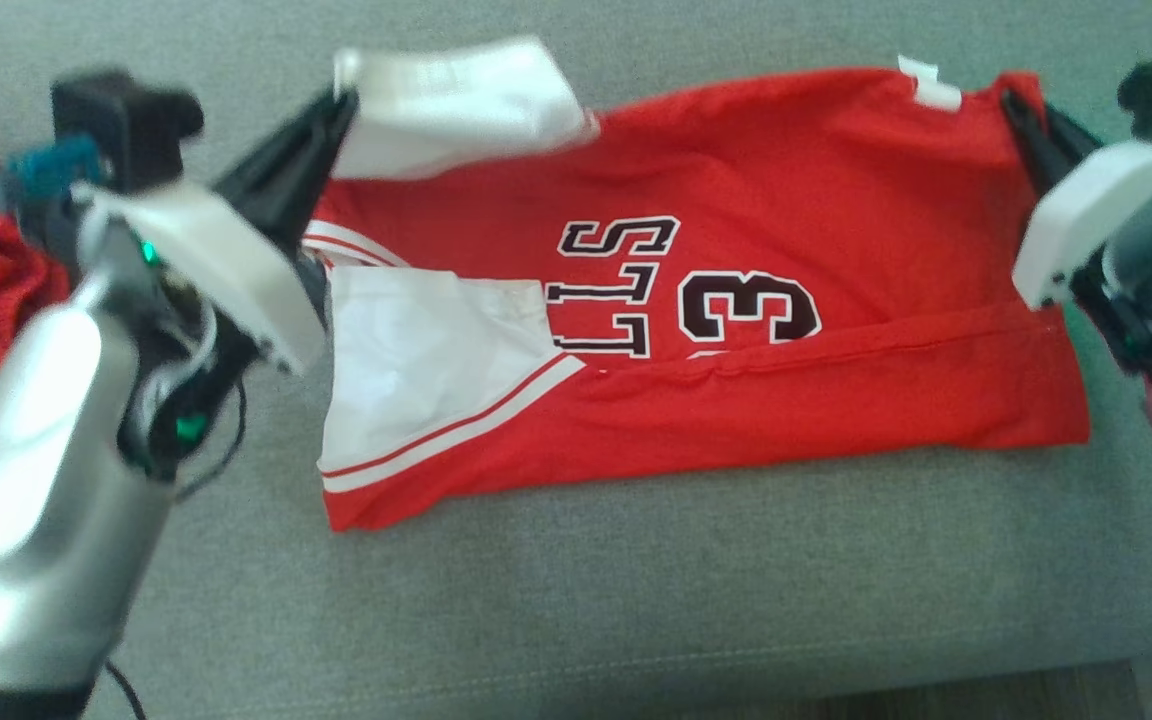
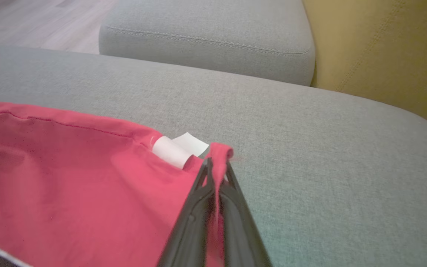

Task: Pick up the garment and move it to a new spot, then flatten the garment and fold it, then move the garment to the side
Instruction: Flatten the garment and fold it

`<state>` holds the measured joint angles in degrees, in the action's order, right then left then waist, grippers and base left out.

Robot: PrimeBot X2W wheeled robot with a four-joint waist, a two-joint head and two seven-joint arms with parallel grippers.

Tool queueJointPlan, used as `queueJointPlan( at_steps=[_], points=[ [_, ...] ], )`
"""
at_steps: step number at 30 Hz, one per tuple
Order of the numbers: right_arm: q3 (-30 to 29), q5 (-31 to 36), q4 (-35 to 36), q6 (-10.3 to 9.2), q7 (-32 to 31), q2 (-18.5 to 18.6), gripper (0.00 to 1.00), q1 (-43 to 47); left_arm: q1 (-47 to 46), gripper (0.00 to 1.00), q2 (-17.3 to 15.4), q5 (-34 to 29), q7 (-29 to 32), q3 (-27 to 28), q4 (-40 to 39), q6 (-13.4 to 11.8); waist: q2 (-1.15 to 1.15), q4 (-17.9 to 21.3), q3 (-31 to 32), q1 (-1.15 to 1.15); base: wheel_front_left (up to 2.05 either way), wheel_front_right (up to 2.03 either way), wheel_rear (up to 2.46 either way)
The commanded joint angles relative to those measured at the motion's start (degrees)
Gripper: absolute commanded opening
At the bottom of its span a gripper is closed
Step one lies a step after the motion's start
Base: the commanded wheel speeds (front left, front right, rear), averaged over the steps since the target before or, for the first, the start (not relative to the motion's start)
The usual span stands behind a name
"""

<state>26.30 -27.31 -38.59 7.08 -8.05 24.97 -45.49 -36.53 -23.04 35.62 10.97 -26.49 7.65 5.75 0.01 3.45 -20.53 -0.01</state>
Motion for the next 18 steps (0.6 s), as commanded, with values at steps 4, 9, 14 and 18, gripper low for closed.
queueJointPlan(
  at_steps=[4, 9, 14, 18],
  points=[
    [3.02, -3.05, 7.79, 0.41, -1.6, 4.98, 0.0, 4.92, 5.74, 0.0, -3.73, 1.62, -0.67, 4.15, -8.53, -2.7, -0.01, -0.57, 2.04, 0.01, 0.0, 0.0, 0.0],
    [3.9, -5.4, 12.54, 0.41, -3.58, 9.2, 0.0, 7.95, 12.4, 0.0, -4.1, 3.0, -1.18, 5.05, -12.88, -5.24, -0.01, -0.94, 2.75, 0.01, 0.0, 0.0, 0.0],
    [3.6, -6.82, 15.77, 0.41, -4.94, 11.9, 0.0, 10.6, 16.99, 0.0, -3.88, 4.07, -2.9, 6.12, -14.85, -6.89, -0.01, -1.34, 3.04, 0.01, 0.0, 0.0, 0.0],
    [3.73, -8.38, 18.96, 0.41, -5.55, 13.3, 0.0, 13.49, 19.82, 0.0, -3.09, 4.84, -4.33, 6.28, -15.48, -7.57, -0.01, -1.63, 3.46, 0.01, 0.0, 0.0, 0.0]
  ],
)
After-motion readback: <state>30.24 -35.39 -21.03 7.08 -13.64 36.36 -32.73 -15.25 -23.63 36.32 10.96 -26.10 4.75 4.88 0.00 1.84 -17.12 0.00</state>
